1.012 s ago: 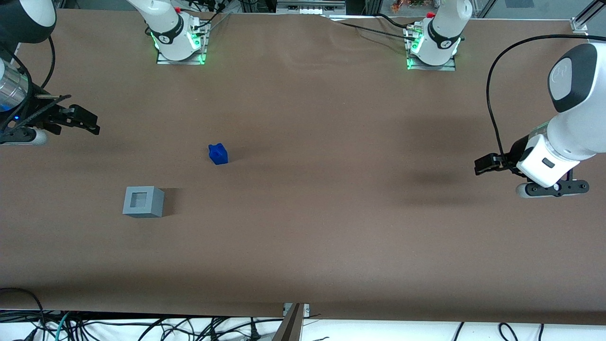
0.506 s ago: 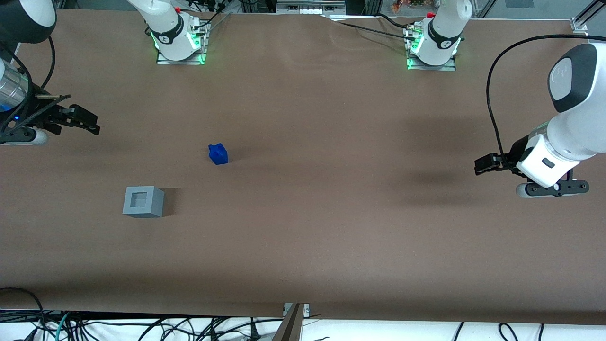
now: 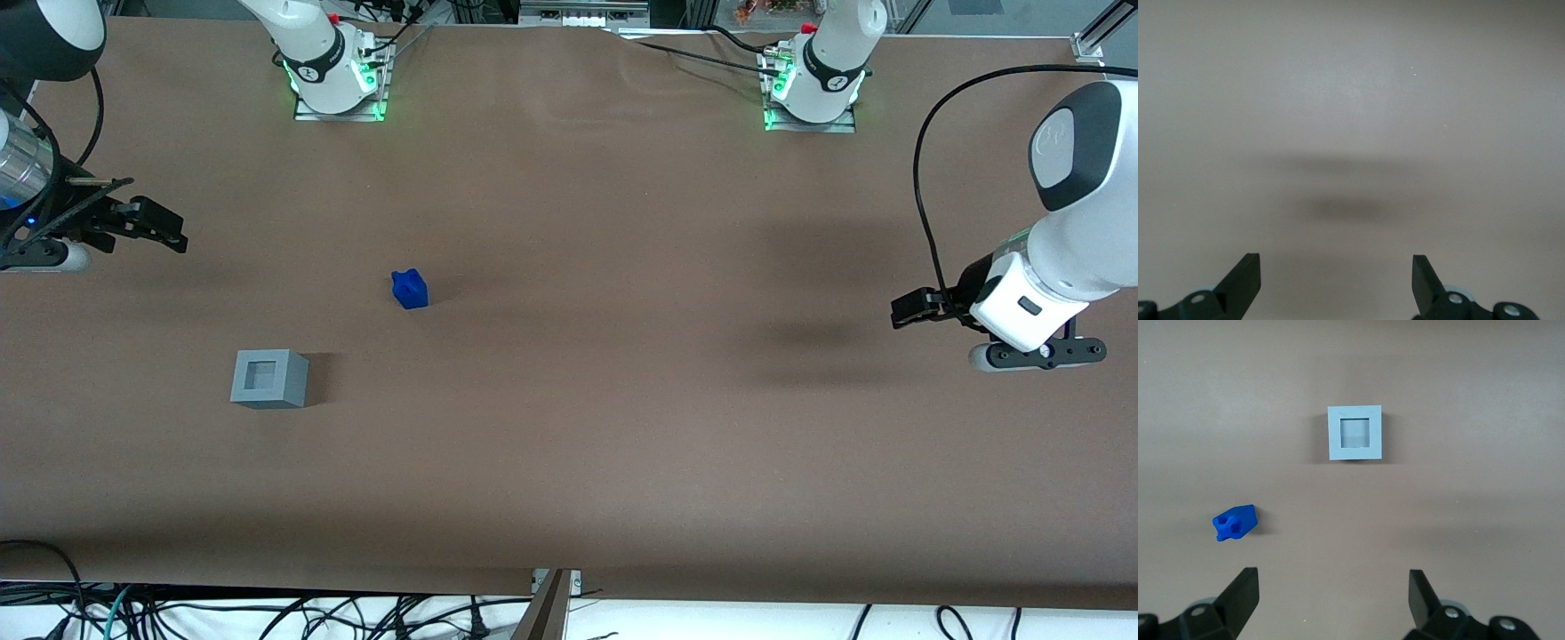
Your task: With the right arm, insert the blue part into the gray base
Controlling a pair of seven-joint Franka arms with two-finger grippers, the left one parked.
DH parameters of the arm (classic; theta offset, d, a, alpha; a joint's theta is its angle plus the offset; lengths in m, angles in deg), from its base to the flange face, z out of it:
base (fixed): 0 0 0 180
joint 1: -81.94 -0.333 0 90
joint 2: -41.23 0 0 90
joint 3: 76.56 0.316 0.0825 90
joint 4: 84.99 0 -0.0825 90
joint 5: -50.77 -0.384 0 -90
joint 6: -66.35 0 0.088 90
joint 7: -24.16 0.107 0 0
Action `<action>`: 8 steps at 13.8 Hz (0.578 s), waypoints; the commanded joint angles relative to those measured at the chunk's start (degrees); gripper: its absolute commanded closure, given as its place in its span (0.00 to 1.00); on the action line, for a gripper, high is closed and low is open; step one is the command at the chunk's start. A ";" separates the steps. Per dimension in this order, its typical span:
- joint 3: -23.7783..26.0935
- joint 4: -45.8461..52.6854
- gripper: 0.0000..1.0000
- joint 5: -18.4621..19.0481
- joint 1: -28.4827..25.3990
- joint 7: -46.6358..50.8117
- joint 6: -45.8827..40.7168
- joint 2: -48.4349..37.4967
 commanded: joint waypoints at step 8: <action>0.64 0.51 0.00 -0.77 -0.23 -0.08 -3.99 -0.17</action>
